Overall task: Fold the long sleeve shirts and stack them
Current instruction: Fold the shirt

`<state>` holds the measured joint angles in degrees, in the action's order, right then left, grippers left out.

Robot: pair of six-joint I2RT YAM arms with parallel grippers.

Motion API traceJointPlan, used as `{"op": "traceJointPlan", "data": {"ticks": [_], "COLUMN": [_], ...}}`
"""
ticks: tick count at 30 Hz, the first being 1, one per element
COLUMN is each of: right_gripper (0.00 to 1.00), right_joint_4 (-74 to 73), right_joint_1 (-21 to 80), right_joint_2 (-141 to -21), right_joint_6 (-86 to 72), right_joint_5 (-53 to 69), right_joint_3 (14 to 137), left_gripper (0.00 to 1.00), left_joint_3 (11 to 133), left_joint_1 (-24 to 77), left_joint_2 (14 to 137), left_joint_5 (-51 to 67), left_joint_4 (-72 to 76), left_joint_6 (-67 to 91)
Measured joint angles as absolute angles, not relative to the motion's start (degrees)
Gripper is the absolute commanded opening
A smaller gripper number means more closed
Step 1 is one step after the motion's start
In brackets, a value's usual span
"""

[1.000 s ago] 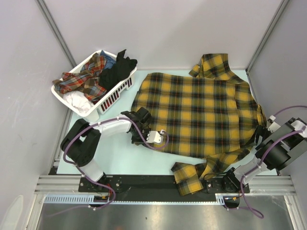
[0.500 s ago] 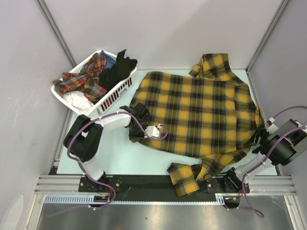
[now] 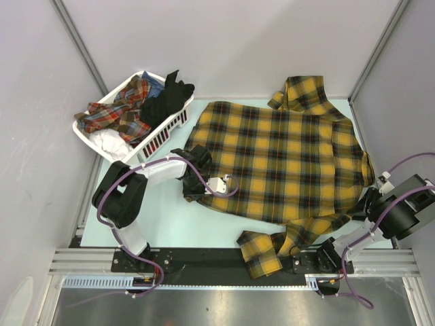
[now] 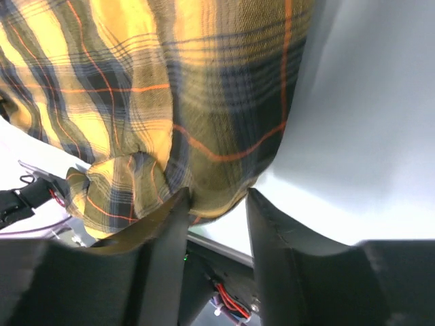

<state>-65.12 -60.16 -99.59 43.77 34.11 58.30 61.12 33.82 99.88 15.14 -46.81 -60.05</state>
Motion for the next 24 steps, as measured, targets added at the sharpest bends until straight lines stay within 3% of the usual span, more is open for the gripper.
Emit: {"op": "traceJointPlan", "data": {"ticks": [10, 18, 20, 24], "right_gripper": [0.26, 0.31, 0.38, 0.38], "right_joint_4": [-60.8, -55.64, -56.51, -60.45], "right_joint_1": [-61.56, -58.89, -59.99, -63.88], "right_joint_2": [-95.61, -92.55, -92.05, -91.5], "right_joint_6": [44.45, 41.21, 41.69, 44.77], "right_joint_5": [32.05, 29.54, 29.69, 30.04], "right_joint_3": [53.69, 48.73, 49.5, 53.19], "left_gripper": [0.0, 0.0, 0.0, 0.0], "left_joint_3": [61.12, 61.12, 61.12, 61.12], "left_joint_1": [33.67, 33.28, 33.17, 32.93], "left_joint_2": [99.88, 99.88, 99.88, 99.88], "left_joint_5": [15.14, 14.96, 14.98, 15.07], "left_joint_4": [-46.83, -46.89, -46.92, -46.94], "left_joint_6": [-60.07, -60.23, -60.31, -60.45]}}
